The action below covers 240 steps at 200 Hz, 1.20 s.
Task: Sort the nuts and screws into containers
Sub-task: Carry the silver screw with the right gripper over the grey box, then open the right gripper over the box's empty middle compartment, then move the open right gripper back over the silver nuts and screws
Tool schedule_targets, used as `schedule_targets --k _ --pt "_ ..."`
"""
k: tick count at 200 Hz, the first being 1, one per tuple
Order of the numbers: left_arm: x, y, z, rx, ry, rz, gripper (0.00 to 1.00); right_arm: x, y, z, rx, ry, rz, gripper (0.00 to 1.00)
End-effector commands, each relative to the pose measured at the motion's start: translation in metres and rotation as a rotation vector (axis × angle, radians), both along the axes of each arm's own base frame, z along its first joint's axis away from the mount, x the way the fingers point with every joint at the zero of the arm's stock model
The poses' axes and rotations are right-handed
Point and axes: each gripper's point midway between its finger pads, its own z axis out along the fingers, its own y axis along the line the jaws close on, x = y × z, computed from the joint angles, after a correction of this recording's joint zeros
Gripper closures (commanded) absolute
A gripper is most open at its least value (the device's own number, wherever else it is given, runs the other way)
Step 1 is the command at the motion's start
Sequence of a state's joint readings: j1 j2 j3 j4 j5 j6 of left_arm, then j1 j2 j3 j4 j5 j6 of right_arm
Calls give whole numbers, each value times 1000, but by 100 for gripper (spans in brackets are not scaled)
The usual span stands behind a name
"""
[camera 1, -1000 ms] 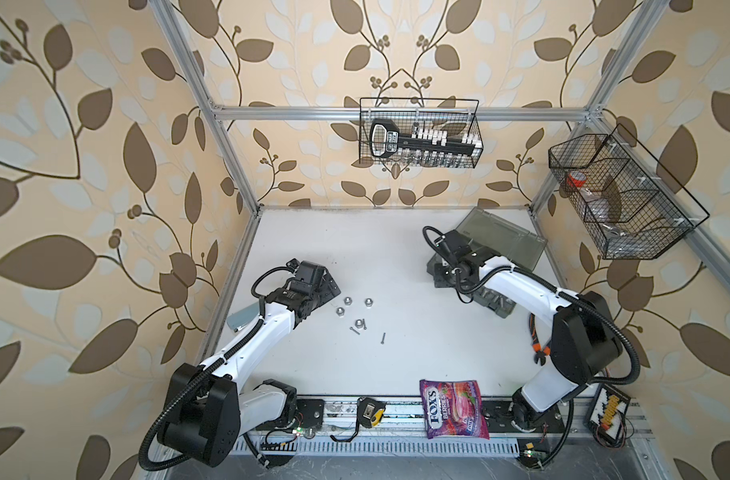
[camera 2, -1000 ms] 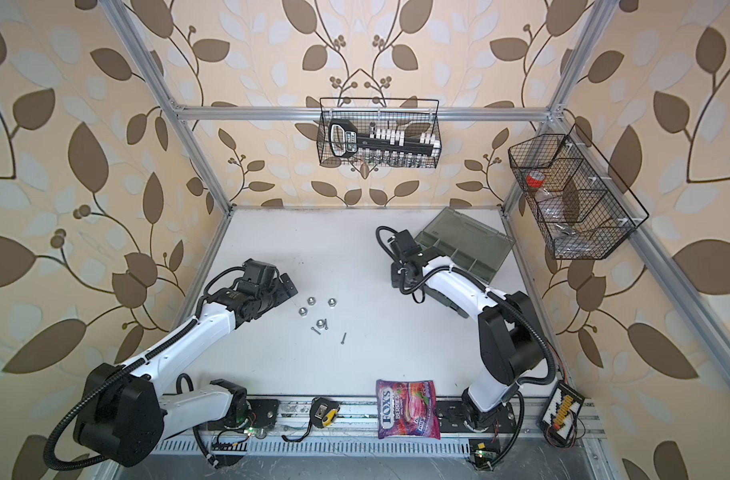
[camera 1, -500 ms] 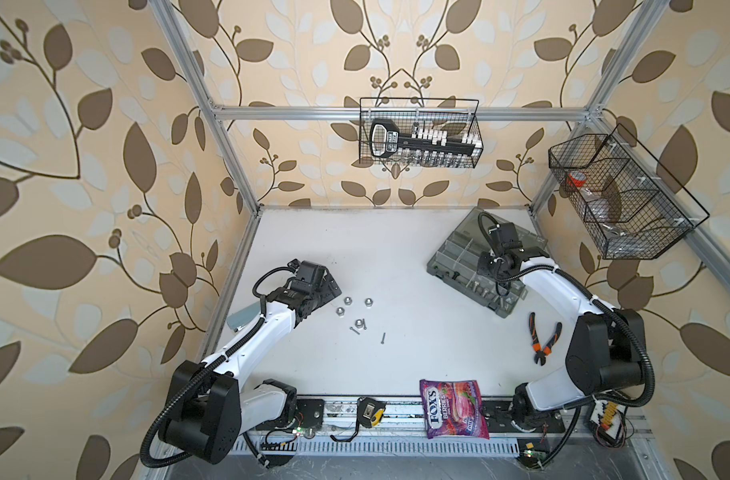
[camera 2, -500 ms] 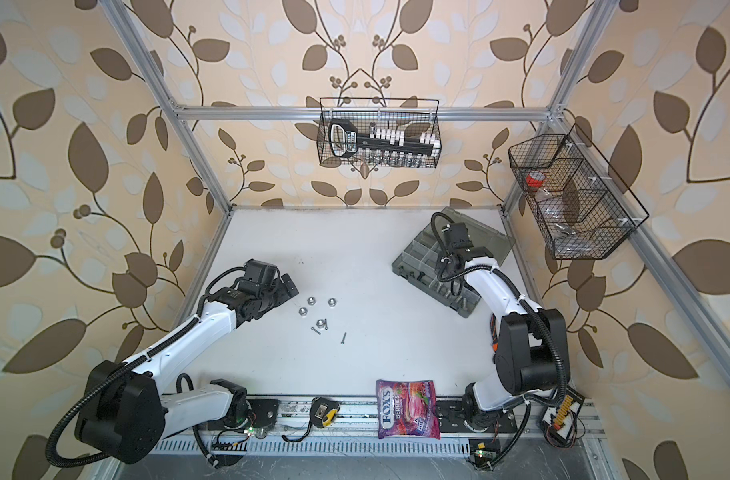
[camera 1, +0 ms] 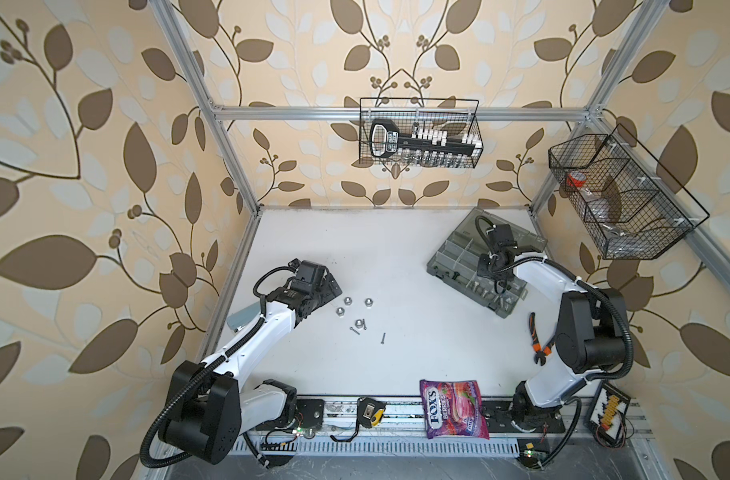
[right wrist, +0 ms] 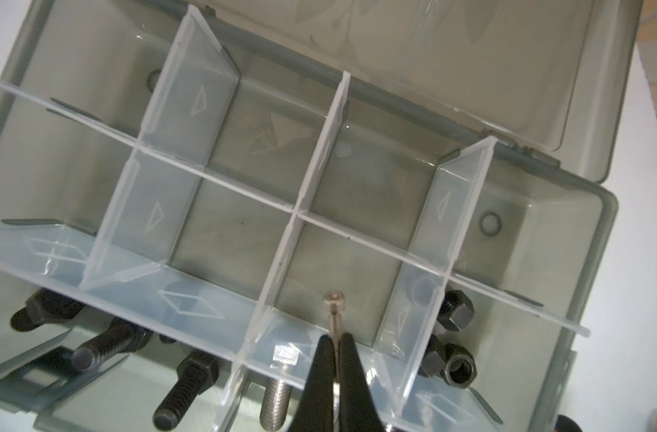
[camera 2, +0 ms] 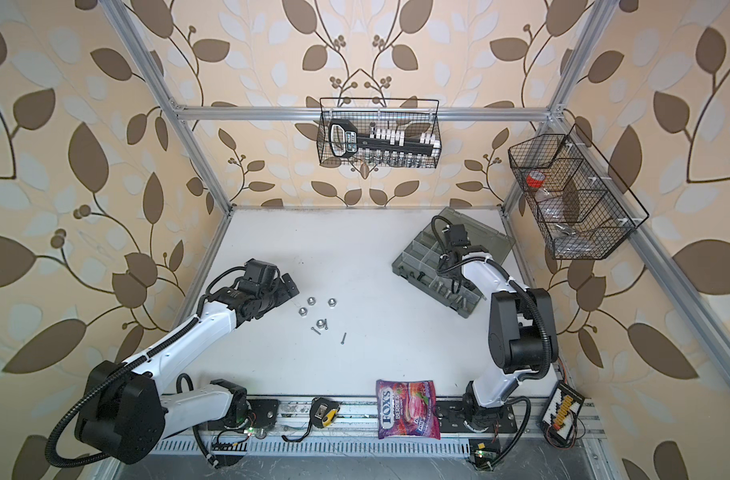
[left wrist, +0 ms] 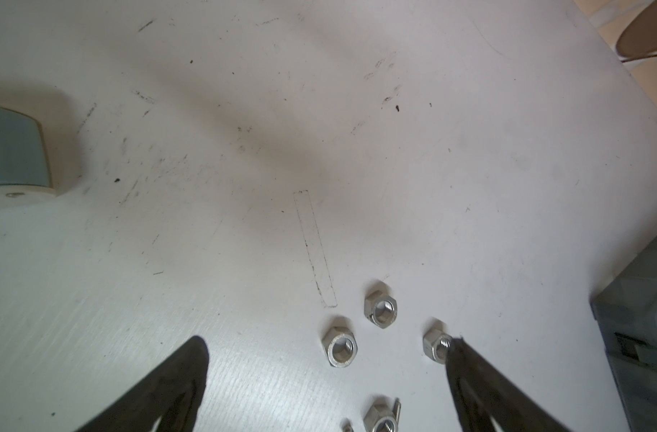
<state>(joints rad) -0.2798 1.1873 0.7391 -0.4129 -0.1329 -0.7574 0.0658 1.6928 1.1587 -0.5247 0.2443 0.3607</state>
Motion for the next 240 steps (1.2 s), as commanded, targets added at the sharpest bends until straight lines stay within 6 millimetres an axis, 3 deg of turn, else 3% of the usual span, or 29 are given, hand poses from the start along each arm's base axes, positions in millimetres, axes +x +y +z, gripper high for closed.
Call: schedule_targets --k 1,51,73,94,126,152,175,195,217,240 --pt "11 -1 18 -3 -52 -12 1 13 -7 3 -21 -18 -4 100" --pt "11 0 21 3 -55 -6 1 18 -11 -3 -21 -6 -5 100" --pt "11 0 22 3 -56 -7 1 17 -10 0 -14 -9 -3 85" --pt "11 0 23 2 -59 -7 1 15 -11 6 -14 -20 -5 76" --pt "12 0 27 3 -67 -6 1 12 -9 20 -3 -46 -2 74" --pt "12 1 28 4 -68 -4 1 8 3 41 31 -86 30 74" --pt "11 3 29 11 -70 5 1 1 36 63 37 -123 109 71" --pt "10 5 29 14 -73 16 1 -13 85 71 68 -126 211 68" --pt "9 6 29 14 -75 20 1 -41 151 62 115 -78 342 68" --pt "8 7 28 15 -71 25 1 -84 223 39 148 7 507 67"
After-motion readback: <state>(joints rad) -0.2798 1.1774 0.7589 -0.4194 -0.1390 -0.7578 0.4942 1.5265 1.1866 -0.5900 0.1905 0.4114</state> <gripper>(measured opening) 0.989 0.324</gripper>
